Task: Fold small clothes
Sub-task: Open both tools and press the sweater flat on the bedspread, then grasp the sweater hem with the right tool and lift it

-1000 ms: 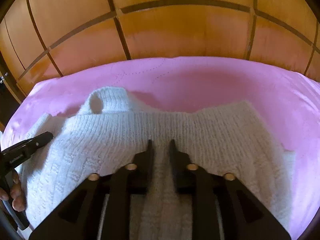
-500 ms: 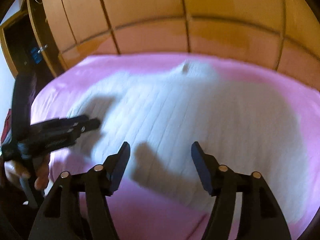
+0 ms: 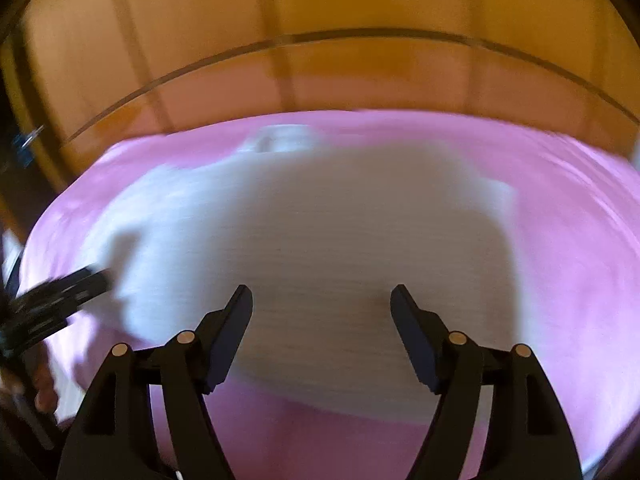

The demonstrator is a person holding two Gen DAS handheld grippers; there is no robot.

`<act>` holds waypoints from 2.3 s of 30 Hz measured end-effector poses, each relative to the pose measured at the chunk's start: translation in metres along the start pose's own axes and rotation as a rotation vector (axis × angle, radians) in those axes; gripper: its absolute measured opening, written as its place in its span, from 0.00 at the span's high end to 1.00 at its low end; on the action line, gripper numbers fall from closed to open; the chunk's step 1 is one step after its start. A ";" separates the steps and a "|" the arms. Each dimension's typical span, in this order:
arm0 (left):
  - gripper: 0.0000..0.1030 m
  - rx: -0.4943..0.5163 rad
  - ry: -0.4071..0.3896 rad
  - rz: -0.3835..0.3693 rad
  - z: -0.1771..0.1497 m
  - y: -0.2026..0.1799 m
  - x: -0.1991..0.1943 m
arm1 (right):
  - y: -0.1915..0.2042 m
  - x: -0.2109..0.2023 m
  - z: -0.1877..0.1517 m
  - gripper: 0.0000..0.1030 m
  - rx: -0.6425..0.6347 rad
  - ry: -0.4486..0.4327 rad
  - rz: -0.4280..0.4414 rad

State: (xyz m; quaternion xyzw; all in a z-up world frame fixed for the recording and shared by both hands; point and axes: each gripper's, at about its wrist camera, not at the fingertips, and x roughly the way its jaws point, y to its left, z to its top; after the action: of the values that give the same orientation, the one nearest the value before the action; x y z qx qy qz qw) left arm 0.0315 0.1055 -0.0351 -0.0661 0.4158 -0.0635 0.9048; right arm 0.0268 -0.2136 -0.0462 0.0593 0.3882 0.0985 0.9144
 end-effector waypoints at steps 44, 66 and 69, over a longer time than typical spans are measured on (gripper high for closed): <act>0.31 -0.017 -0.070 0.072 0.015 0.025 -0.004 | -0.131 0.020 -0.008 0.42 0.418 0.080 0.117; 0.32 -0.095 0.067 -0.203 0.009 0.045 0.034 | 0.029 -0.025 0.083 0.82 0.187 0.035 0.523; 0.32 -0.136 0.064 -0.249 0.009 0.052 0.032 | 0.078 -0.021 0.095 0.82 0.112 0.046 0.584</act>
State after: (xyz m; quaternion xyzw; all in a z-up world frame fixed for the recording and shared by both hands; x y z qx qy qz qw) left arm 0.0621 0.1516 -0.0625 -0.1762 0.4363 -0.1488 0.8698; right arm 0.0708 -0.1455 0.0491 0.2167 0.3800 0.3369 0.8337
